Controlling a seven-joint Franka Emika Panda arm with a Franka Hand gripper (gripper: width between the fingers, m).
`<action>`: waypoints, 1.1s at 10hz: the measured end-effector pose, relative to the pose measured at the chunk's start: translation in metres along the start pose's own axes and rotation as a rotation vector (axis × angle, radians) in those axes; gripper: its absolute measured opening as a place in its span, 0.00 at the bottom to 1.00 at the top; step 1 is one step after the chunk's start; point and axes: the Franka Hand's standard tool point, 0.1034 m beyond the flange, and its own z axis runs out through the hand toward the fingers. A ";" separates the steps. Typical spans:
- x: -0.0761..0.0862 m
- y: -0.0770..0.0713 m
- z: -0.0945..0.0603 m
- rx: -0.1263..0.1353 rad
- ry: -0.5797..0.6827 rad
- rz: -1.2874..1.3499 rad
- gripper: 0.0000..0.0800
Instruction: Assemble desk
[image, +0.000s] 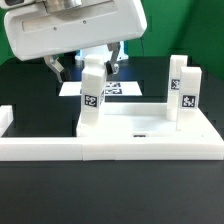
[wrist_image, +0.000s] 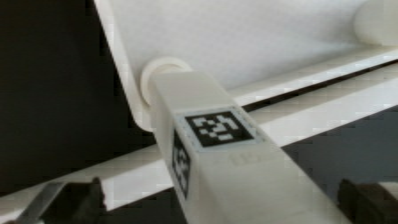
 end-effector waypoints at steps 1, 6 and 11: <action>0.000 -0.002 0.002 0.000 -0.002 -0.003 0.81; 0.001 0.003 0.008 0.002 -0.007 0.090 0.53; 0.000 0.006 0.008 -0.006 0.042 0.499 0.38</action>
Offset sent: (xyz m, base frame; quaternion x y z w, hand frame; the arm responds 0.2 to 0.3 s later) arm 0.0000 0.0000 0.0000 0.0000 0.0000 0.0650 0.9979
